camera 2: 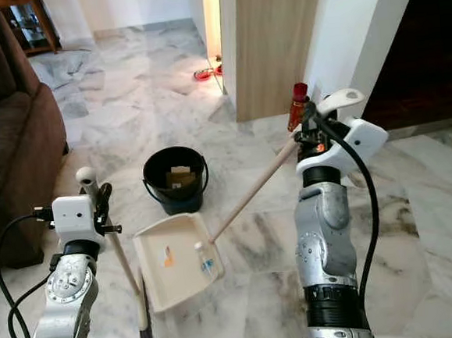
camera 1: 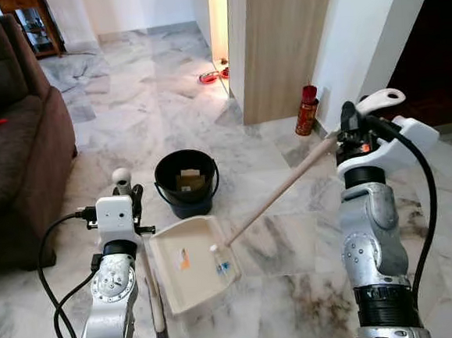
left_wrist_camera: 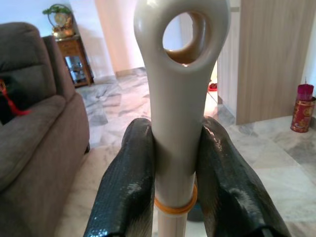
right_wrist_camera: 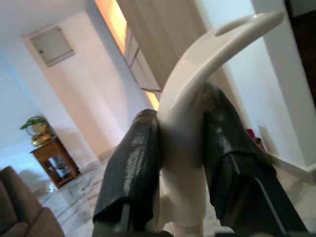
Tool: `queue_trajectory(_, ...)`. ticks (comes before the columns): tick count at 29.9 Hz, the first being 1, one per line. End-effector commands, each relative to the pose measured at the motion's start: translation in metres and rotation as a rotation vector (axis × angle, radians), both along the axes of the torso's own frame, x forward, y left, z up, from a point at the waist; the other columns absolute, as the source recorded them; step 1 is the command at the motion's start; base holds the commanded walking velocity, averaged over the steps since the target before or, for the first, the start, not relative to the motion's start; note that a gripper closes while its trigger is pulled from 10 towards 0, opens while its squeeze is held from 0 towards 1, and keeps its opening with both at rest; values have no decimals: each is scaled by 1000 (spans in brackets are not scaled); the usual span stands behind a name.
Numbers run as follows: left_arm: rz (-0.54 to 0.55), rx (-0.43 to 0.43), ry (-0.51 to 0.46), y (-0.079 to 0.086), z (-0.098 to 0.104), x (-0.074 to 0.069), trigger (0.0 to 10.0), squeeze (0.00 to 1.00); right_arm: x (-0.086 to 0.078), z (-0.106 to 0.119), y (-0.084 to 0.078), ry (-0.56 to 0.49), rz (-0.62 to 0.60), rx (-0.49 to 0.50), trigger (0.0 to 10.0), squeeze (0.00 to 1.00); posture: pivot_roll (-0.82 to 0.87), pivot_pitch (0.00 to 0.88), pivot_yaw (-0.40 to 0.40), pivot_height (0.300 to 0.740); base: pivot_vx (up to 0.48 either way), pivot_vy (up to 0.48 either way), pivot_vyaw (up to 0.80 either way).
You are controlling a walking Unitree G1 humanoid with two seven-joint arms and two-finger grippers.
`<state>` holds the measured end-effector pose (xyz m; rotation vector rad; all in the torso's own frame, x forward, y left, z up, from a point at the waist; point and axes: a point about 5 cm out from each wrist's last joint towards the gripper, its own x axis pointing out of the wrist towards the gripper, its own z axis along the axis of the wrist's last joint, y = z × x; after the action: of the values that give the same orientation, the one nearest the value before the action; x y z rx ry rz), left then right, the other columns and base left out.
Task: Sweep floor
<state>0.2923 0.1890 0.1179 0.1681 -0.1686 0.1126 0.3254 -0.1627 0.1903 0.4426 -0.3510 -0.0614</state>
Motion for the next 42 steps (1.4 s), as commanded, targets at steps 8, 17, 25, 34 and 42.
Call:
queue_trajectory(8, -6, 34, -56, -2, 11, 1, 10000, 0, -3, 19, -1, -91, 7, 32, 10000, 0, 19, 0, 15, 740, 356, 0, 145)
queue_trajectory(17, -9, 37, -59, -3, 12, 2, 10000, 0, -3, 20, 0, -93, 14, 23, 10000, 0, 17, 0, 19, 740, 360, 0, 0)
queue_trajectory(25, -8, 39, -55, -3, 12, 2, 10000, 0, -3, 20, 1, -93, 19, 37, 10000, 0, 22, 0, 17, 740, 361, 0, 0)
queue_trajectory(34, -6, 41, -55, -3, 11, 3, 10000, 0, -2, 23, 1, -100, 23, 31, 10000, 0, 22, 0, 13, 740, 363, 0, 0)
queue_trajectory(42, -3, 38, -57, -3, 12, 3, 10000, 0, -2, 23, 3, -101, 36, 35, 10000, 0, 26, 0, 10, 740, 370, 0, 0)
